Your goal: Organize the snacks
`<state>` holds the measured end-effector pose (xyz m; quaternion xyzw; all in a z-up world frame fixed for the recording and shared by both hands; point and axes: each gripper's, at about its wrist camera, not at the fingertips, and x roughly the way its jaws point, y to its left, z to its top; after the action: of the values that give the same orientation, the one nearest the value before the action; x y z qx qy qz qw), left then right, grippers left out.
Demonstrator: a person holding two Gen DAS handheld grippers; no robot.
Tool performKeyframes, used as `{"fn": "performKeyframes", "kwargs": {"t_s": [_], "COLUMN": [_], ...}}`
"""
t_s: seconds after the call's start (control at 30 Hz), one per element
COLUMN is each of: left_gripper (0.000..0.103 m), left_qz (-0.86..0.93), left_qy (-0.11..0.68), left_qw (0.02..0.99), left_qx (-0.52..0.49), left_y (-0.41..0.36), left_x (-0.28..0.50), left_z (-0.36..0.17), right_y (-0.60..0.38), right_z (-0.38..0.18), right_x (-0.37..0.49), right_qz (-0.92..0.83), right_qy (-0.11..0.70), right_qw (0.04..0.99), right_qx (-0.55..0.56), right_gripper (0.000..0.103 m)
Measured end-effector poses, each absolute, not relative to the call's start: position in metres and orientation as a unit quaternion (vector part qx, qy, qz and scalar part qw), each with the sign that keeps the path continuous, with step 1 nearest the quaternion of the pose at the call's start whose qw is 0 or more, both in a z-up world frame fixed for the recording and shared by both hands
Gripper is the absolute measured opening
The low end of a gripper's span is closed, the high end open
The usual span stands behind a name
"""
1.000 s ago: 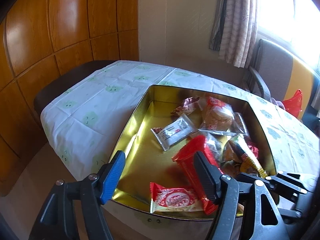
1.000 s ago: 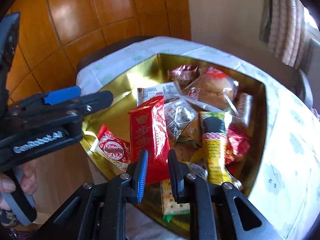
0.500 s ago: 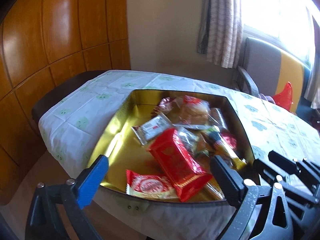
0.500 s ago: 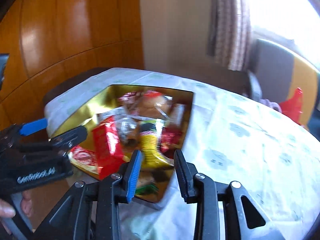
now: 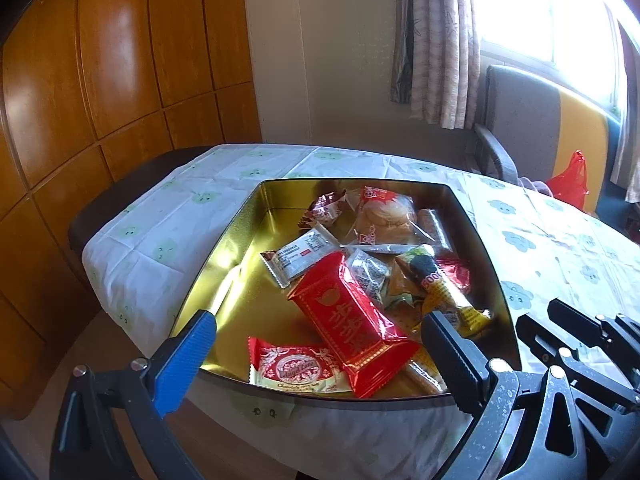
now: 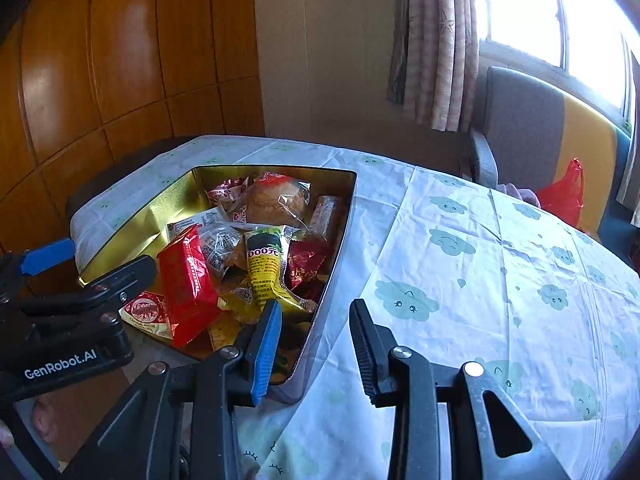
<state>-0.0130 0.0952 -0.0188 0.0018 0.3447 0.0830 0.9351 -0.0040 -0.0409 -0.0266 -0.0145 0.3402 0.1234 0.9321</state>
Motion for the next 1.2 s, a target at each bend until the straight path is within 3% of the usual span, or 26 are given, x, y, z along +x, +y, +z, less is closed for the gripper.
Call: {"fn": "performKeyframes", "kwargs": {"t_s": [1.2], "left_gripper": [0.103], "left_qz": [0.092], "left_qy": [0.338], "left_qw": [0.937], "left_qx": [-0.009], "left_y": [0.1012], "left_x": [-0.0134], "left_z": [-0.0168], "right_y": [-0.0328], "right_z": [-0.0267], "right_x": [-0.0053], "right_qz": [0.129], "right_qy": [0.339], "right_qw": [0.932], "right_qx": [-0.021], "right_gripper": [0.036]}}
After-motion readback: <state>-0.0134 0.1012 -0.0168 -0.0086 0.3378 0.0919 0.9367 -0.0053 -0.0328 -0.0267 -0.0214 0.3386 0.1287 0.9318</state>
